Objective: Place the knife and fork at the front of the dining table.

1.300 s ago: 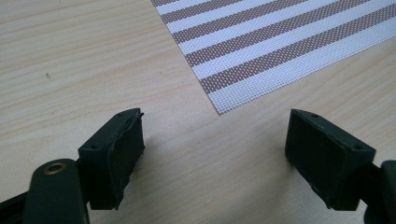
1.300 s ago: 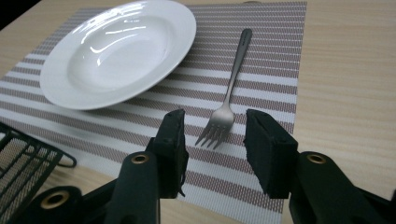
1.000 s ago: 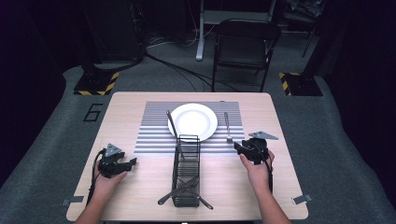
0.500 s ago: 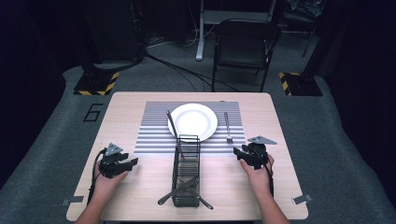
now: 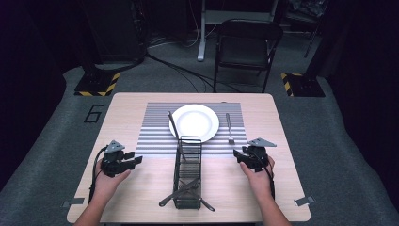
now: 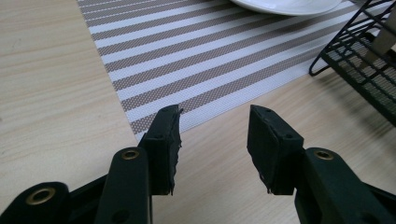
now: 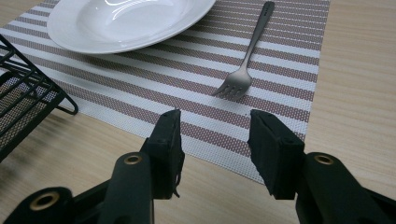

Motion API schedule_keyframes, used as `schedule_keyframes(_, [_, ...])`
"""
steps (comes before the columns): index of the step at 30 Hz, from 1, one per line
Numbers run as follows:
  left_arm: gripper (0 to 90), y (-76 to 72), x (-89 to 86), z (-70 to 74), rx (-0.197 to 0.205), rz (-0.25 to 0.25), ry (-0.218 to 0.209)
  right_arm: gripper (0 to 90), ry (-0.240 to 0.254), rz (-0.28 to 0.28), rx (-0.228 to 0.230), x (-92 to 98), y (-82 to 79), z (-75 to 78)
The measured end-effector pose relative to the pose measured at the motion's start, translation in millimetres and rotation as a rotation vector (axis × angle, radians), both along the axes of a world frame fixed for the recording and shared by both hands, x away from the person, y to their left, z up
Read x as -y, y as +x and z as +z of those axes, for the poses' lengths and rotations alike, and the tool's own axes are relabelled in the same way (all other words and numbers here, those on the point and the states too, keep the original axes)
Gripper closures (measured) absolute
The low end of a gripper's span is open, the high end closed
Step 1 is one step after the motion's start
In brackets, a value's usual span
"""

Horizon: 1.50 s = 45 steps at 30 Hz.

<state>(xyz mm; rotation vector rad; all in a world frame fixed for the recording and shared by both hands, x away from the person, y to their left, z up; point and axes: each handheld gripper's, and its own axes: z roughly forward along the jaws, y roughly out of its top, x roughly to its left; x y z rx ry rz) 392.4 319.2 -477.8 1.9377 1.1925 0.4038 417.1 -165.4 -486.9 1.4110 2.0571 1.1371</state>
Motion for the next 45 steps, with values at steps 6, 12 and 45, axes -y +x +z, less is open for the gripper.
schedule_keyframes(6, [54.3,0.2,6.9,16.5,-0.002,-0.014,-0.001,54.0,0.001,0.008,0.004,-1.1,-0.7,0.6])
schedule_keyframes(12, [55.0,2.4,18.7,37.5,0.023,-0.047,-0.006,54.0,0.007,0.007,0.006,1.0,0.0,0.5])
schedule_keyframes(45, [48.6,17.4,85.1,92.9,0.095,-0.208,-0.054,52.8,0.023,0.001,-0.008,6.9,1.6,-1.2])
